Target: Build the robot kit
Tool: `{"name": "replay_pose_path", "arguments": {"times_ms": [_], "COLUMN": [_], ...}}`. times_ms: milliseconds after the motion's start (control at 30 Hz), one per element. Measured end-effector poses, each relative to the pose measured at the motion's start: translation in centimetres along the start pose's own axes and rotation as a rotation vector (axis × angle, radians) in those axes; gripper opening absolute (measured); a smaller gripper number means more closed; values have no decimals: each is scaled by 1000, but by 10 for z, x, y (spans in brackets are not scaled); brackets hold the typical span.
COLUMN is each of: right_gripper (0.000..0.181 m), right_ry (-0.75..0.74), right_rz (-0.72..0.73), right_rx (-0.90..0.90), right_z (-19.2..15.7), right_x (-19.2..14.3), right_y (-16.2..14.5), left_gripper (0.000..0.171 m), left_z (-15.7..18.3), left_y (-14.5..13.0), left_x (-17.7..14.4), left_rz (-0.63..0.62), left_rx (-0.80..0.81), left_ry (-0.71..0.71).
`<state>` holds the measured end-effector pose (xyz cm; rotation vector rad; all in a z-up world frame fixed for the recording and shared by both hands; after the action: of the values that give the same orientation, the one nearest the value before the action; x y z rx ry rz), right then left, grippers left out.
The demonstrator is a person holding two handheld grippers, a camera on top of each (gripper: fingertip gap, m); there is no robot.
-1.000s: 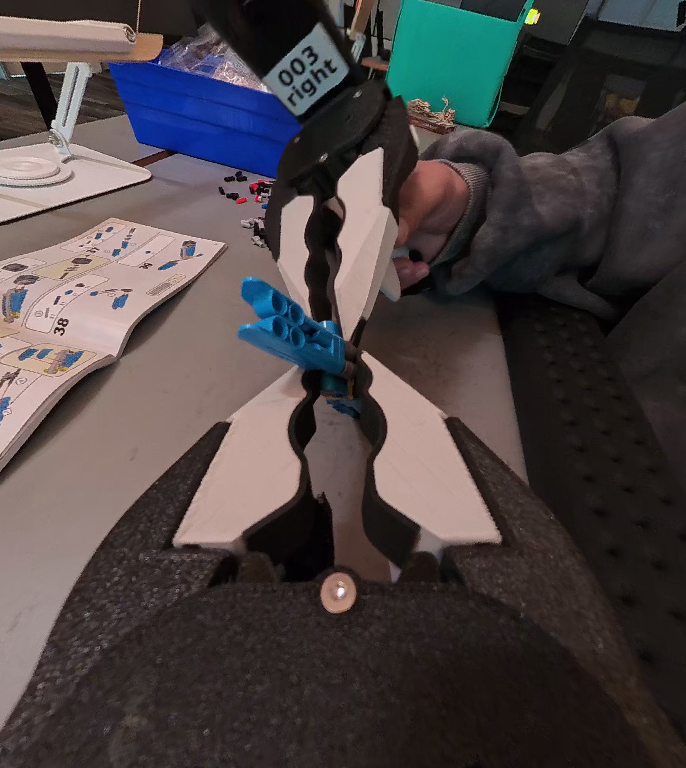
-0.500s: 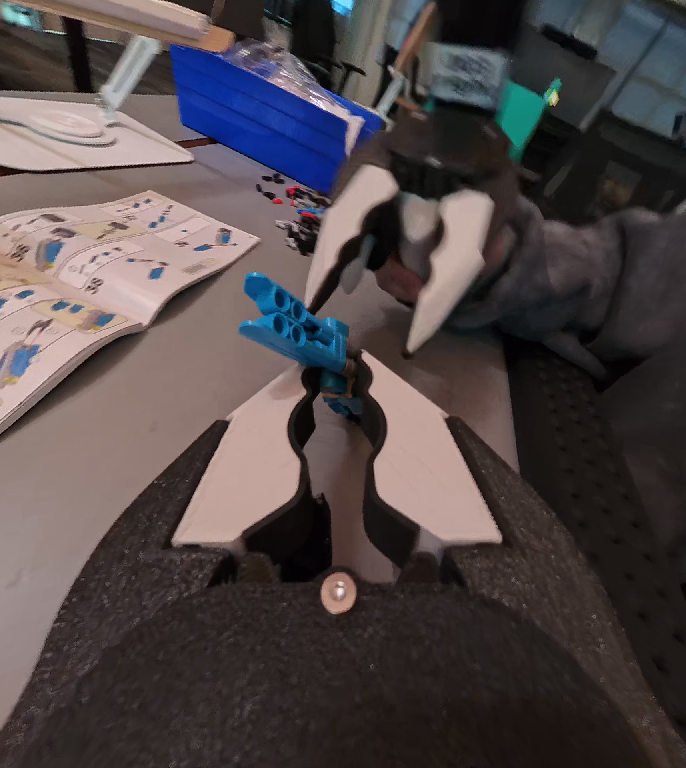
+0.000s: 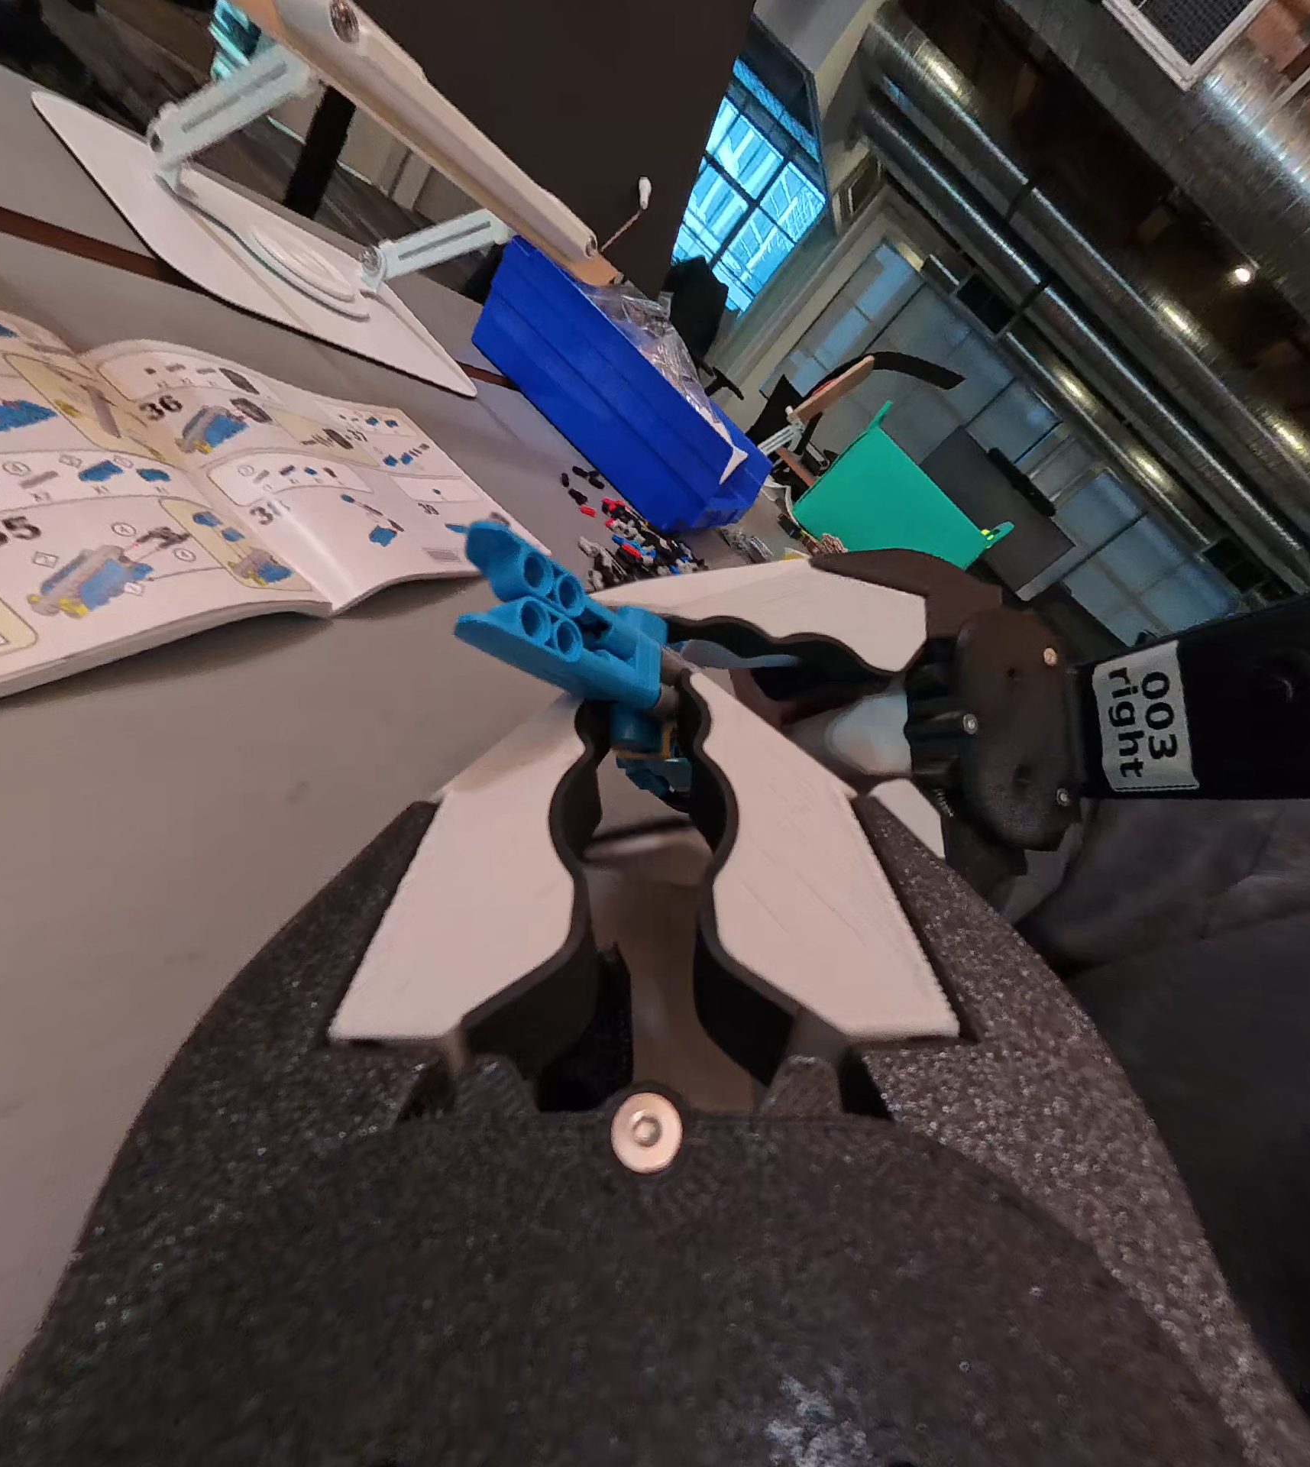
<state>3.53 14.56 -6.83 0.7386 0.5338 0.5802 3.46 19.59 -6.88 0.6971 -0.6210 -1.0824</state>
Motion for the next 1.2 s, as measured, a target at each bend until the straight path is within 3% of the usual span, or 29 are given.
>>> {"name": "replay_pose_path", "arguments": {"times_ms": [100, 333, 367, 600, 800, 1033, 1200], "right_gripper": [36, 39, 27, 27, 30, 56, 41], "right_ry": [-39, -28, -16, -27, 0, 434, 780], "right_rz": [50, 13, 2, 10, 73, 121, 126], "right_rx": [2, -5, -11, -27, 22, 335, 672], "right_z": [6, 4, 3, 2, 7, 6, 21], "right_x": [-2, 5, 5, 4, -4, -26, -40], "right_y": [4, -2, -4, -3, 3, -5, -10], "left_gripper": [15, 15, 15, 15, 15, 15, 15], "left_z": [1, 2, 3, 4, 13, 21, 35], "left_y": [-3, -5, -6, -6, -3, -13, -25], "left_x": [3, 5, 6, 5, 7, 6, 14], "left_rz": [-17, -8, -11, -21, -47, -211, -319], "left_rx": [-11, -53, -62, -48, 89, 242, 422], "left_ry": [-3, -24, -29, -20, -37, -62, -90]}}
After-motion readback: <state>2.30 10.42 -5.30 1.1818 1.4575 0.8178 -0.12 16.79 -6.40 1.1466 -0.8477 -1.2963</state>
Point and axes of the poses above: each gripper's, where its closed fingertips meet, x out along the fingers, y out of its top, z = x × y across the jaws, the point moved 5 cm from there along -x, back along the fingers, and after that the axes turned 14 degrees about -y, right-handed, at the moved point
